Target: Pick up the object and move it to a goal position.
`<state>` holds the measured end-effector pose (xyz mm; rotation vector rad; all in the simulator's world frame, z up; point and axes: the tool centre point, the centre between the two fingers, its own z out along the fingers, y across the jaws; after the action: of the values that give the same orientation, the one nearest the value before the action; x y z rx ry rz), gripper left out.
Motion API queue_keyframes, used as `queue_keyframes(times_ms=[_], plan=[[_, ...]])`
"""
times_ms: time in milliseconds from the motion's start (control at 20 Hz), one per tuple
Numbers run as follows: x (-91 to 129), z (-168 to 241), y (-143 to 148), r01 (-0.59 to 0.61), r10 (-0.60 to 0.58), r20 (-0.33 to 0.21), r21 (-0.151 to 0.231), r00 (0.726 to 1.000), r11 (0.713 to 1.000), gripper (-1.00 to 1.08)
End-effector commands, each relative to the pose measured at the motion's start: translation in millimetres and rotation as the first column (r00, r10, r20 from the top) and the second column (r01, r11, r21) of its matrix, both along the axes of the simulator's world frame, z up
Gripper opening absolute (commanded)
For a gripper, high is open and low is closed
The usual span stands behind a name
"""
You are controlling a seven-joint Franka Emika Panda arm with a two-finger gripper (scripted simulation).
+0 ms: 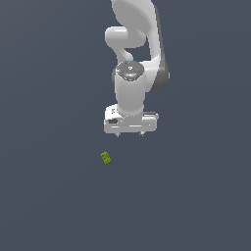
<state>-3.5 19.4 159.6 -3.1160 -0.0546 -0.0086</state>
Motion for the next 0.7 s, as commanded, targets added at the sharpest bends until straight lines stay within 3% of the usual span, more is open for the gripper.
queue_keyframes(times_ms=[0, 650], plan=[[0, 0, 0, 0.0, 0.0, 0.0, 0.0, 1.0, 1.0, 1.0], [10, 19, -8, 0.005, -0.005, 0.043, 0.006, 0.999, 1.0, 1.0]])
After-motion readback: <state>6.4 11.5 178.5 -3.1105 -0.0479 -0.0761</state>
